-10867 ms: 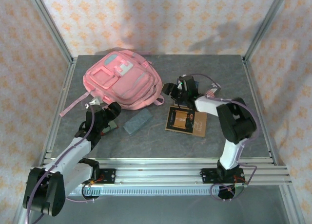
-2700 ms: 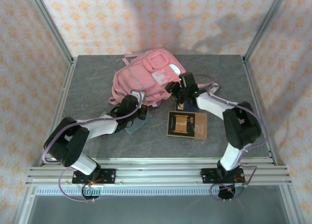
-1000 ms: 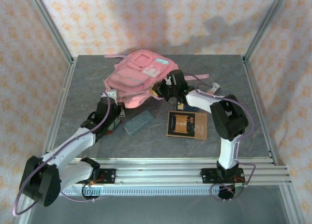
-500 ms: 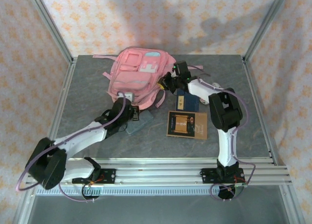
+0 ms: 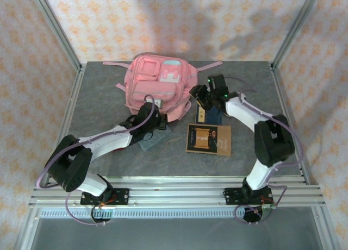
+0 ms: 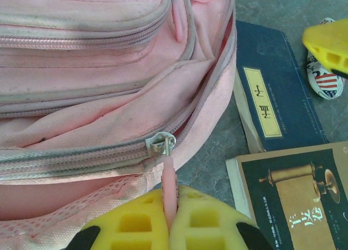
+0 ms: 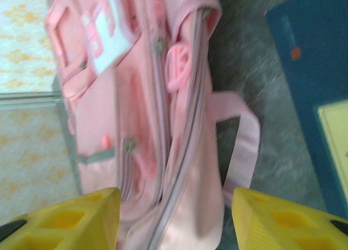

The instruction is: Pack the student bag

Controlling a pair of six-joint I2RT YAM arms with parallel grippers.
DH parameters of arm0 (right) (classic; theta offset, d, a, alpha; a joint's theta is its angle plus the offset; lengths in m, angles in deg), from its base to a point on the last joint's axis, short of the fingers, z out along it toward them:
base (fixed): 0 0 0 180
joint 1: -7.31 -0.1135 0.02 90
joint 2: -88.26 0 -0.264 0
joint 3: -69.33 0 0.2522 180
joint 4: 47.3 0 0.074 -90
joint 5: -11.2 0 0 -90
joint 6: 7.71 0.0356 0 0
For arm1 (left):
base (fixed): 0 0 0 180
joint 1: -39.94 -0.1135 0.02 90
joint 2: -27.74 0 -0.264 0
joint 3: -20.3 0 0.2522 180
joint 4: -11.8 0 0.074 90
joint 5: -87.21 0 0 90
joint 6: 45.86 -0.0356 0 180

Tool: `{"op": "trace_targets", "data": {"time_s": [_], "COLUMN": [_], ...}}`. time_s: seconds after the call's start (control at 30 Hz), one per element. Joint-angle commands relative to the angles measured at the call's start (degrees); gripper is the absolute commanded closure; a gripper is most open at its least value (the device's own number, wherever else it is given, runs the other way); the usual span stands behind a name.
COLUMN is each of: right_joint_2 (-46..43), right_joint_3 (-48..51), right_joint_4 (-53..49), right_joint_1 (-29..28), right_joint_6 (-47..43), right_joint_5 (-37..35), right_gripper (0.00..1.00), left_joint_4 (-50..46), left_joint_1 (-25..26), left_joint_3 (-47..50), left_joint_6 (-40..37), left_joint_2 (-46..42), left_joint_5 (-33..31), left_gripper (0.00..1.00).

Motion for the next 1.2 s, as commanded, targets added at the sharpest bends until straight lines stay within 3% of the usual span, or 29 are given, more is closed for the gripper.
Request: {"op": "trace_targets", "data": {"time_s": [0.0,0.33,0.4,0.5,0.57,0.73,1.0,1.17], "right_joint_2": [-1.71,11.38,14.35,15.77,15.07,11.58,5.87,5.98], "right_joint_3": [4.35,-4.66,-7.33,-7.94,-7.21,-3.86,1.34,1.56], "right_joint_4": [5.97,9.14,9.03,10.24,11.51,14.01,15.37,16.52], "right_joint_1": [-2.66,-9.51,-10.16,-10.10,-9.97,-8.60,-4.81,-3.96], "right_joint_6": [3.05,6.40,6.83,8.03,8.40,9.05,8.36,8.19], "right_joint_5": [2.54,2.74,3.46,2.91,2.46,1.50,1.40,3.32], "right_gripper": [0.44,0.46,0.59,0.92,1.00,1.00,1.00,1.00], "left_joint_4": [3.99,3.34,2.94,2.19,1.96,1.25,0.95,-1.76], "left_joint_1": [1.06,2.42,2.60,2.53,2.44,-0.12,-14.71,-17.96], "left_joint_3": [-2.71,-3.21,-3.17,-2.56,-1.43,3.09,12.59,12.60], "left_joint_6": [-0.49,-1.23,-1.45,-1.71,-1.74,-1.64,-1.03,-1.13], "left_joint_2": [0.04,0.09,0.00,-0.26,-0.90,-4.32,-12.41,-14.33], "left_joint_5": [1.35,0.60,0.13,-1.37,-2.73,-5.59,-6.12,-5.63], "left_gripper": [1.00,1.00,1.00,1.00,1.00,1.00,1.00,1.00]}}
